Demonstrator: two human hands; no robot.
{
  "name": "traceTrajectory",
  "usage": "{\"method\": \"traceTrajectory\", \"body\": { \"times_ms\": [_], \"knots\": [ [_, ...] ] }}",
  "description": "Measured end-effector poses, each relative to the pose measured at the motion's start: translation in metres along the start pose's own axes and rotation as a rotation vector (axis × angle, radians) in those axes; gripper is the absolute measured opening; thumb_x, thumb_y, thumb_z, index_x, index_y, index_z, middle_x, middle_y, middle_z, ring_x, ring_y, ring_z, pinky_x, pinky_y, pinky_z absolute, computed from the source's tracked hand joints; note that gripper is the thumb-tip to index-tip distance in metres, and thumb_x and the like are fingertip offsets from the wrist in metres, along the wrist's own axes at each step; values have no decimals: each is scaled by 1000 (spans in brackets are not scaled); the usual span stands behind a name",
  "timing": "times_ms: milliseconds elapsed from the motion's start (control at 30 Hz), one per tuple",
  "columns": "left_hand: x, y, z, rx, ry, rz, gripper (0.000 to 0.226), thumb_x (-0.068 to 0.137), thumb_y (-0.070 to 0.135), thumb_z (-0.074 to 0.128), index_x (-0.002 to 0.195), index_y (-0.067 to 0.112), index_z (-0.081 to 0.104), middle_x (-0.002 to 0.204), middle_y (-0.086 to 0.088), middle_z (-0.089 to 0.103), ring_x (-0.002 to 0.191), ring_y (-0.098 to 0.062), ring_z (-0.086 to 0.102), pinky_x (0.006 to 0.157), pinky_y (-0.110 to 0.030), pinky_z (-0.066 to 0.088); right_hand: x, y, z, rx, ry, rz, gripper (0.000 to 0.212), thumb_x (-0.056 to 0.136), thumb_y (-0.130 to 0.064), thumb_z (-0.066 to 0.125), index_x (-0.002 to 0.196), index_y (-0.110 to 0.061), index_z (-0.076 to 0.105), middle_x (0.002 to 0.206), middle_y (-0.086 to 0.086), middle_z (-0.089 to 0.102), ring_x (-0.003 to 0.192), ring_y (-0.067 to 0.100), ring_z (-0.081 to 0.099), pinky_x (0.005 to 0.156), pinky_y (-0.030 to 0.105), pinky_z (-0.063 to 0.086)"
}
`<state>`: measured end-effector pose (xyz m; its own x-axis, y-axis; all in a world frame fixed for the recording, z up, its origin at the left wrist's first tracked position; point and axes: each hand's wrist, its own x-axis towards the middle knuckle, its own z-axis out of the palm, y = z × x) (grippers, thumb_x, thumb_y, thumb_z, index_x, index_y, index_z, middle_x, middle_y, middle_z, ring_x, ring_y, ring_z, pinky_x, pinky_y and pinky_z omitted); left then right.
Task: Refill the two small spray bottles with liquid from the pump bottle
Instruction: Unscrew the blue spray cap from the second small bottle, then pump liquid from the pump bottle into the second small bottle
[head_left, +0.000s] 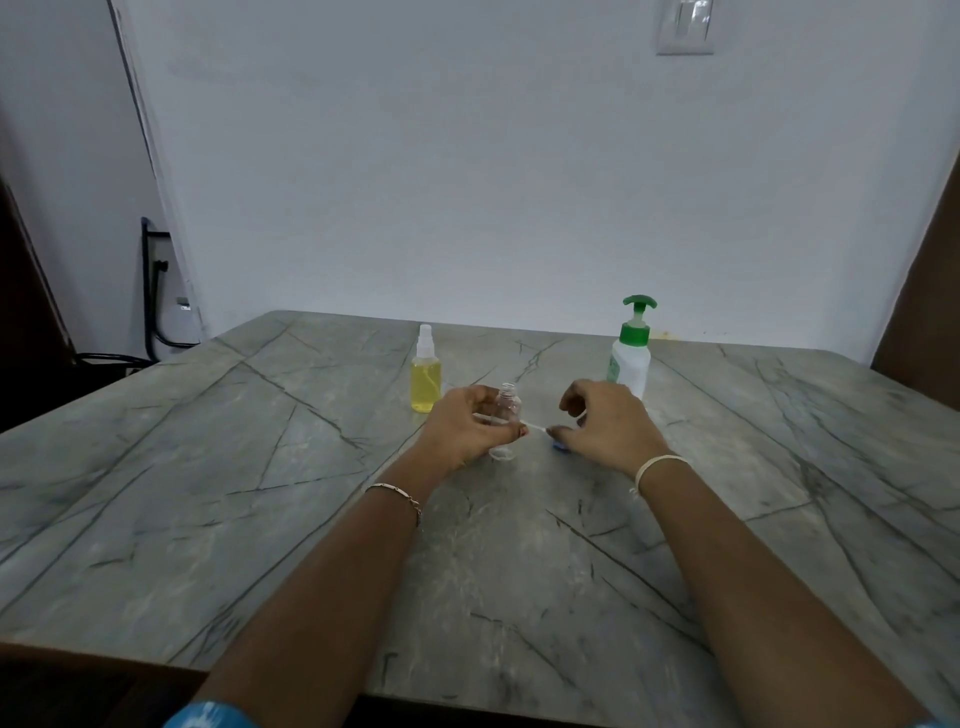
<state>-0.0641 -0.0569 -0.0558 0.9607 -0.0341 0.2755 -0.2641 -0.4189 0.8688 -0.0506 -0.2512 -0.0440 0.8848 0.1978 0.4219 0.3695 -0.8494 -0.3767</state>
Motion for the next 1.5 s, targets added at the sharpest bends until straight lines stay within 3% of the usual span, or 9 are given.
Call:
{"method": "traceTrajectory", "body": {
  "times_ms": [133, 233, 500, 633, 767, 867, 1000, 1200, 1500],
  "knots": [
    [-4, 5, -1, 21, 17, 21, 38, 71, 24, 84, 100, 25, 60, 99, 5, 68, 90, -11, 66, 87, -27, 55, 1, 0, -11, 124, 137, -21, 16, 88, -25, 71, 100, -14, 68, 96, 0, 68, 83, 13, 61, 75, 23, 49],
    [-5, 5, -2, 19, 19, 27, 38, 71, 25, 84, 101, 23, 61, 99, 3, 69, 93, -14, 67, 89, -30, 55, 2, -1, -20, 177, 255, -43, 10, 94, -19, 64, 97, -14, 72, 93, 2, 72, 81, 15, 62, 78, 33, 54],
    [-1, 1, -1, 28, 26, -9, 50, 66, 30, 87, 107, 20, 60, 104, 0, 71, 96, -16, 68, 91, -34, 55, 4, 15, -44, 484, 635, 128, 29, 96, -42, 58, 83, -16, 63, 72, -5, 62, 66, 11, 55, 62, 30, 43],
    [1, 1, -1, 28, 25, -11, 53, 65, 30, 87, 110, 16, 62, 106, -2, 71, 97, -16, 68, 92, -34, 55, 6, 29, -38, 563, 765, 244, 43, 102, -41, 46, 77, -8, 56, 71, 7, 61, 65, 17, 52, 61, 30, 39],
    [2, 0, -1, 31, 22, -13, 47, 65, 27, 88, 104, 20, 62, 103, -1, 72, 95, -16, 69, 92, -34, 55, 9, 37, -19, 719, 663, 258, 22, 99, -41, 52, 102, -19, 51, 106, 5, 61, 90, 17, 56, 79, 33, 46],
    [3, -1, -1, 24, 5, -15, 47, 67, 25, 87, 107, 18, 63, 103, -1, 71, 96, -17, 69, 92, -35, 55, 14, 42, -11, 1026, 443, 290, 51, 89, -33, 71, 129, -23, 41, 128, 2, 52, 110, 15, 55, 90, 29, 46],
    [5, -3, 0, 32, -13, -19, 52, 66, 29, 87, 111, 17, 64, 105, -1, 72, 97, -16, 68, 93, -36, 55, 23, 47, -2, 1191, 248, 405, 67, 82, -24, 78, 138, -18, 41, 129, 5, 58, 107, 18, 59, 86, 32, 48],
    [5, -1, 0, 38, -32, -20, 54, 69, 30, 85, 115, 16, 63, 109, -2, 71, 99, -14, 67, 91, -28, 54, 30, 48, 2, 1146, 267, 351, 63, 81, -18, 79, 135, -18, 47, 122, 5, 62, 107, 25, 60, 88, 34, 46],
    [1, 3, -3, -17, -24, -44, 51, 69, 29, 85, 113, 16, 62, 109, -3, 70, 101, -18, 67, 92, -38, 55, 25, 32, -6, 914, 355, 101, 68, 81, -18, 79, 131, -36, 37, 124, 0, 53, 104, 18, 56, 87, 32, 48]
  ]
}}
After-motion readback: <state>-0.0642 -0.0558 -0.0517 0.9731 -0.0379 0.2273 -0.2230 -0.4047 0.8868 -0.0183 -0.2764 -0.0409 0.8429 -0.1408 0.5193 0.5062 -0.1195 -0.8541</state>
